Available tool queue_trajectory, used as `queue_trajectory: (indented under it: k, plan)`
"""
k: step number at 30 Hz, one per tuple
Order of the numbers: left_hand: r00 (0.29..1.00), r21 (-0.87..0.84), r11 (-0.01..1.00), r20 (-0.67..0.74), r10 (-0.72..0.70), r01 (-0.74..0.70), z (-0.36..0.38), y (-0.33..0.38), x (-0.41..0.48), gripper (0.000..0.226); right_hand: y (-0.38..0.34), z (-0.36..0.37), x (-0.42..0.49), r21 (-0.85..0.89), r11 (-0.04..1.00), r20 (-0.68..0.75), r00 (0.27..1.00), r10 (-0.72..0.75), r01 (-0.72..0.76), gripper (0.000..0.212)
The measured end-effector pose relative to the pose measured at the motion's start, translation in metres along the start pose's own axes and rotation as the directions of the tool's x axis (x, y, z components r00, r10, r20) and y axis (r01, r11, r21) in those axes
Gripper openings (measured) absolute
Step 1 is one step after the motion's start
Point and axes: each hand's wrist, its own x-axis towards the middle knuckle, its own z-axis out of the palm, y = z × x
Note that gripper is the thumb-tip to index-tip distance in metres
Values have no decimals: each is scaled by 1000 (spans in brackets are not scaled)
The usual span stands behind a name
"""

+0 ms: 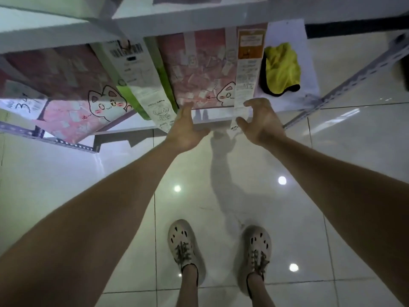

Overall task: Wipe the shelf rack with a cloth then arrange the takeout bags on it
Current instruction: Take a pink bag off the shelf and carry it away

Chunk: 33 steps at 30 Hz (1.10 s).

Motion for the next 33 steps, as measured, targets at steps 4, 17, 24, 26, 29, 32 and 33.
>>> queue_trajectory:
  k: [4, 17, 24, 26, 29, 32, 33]
  plan:
    - [1000, -17, 1000, -22, -15, 15, -24, -15, 14, 110, -1, 0, 9, 11, 999, 1, 999, 33, -33, 56]
    - [982, -18, 1000, -191, 4, -7, -27, -4, 28, 80, -5, -14, 43, 100, 995, -199, 980, 13, 7, 43]
    - [961, -424, 904, -230, -156, 45, -28, 0, 42, 92, -7, -16, 62, 197, 980, -196, 979, 56, -17, 46]
    - [957, -449, 891, -221, -187, 70, -32, 2, 41, 87, -2, -18, 62, 244, 968, -187, 977, 102, -54, 41]
    - [950, -385, 917, -234, -206, 104, -36, 0, 36, 74, 4, -23, 53, 267, 959, -202, 968, 149, -92, 35]
    - [952, -159, 986, -291, -99, 54, -29, 2, 24, 53, 5, -24, 39, 254, 959, -256, 948, 190, -123, 46]
    - [947, -119, 993, -317, -60, 23, -26, 4, 19, 50, 4, -24, 35, 247, 961, -269, 944, 194, -127, 49]
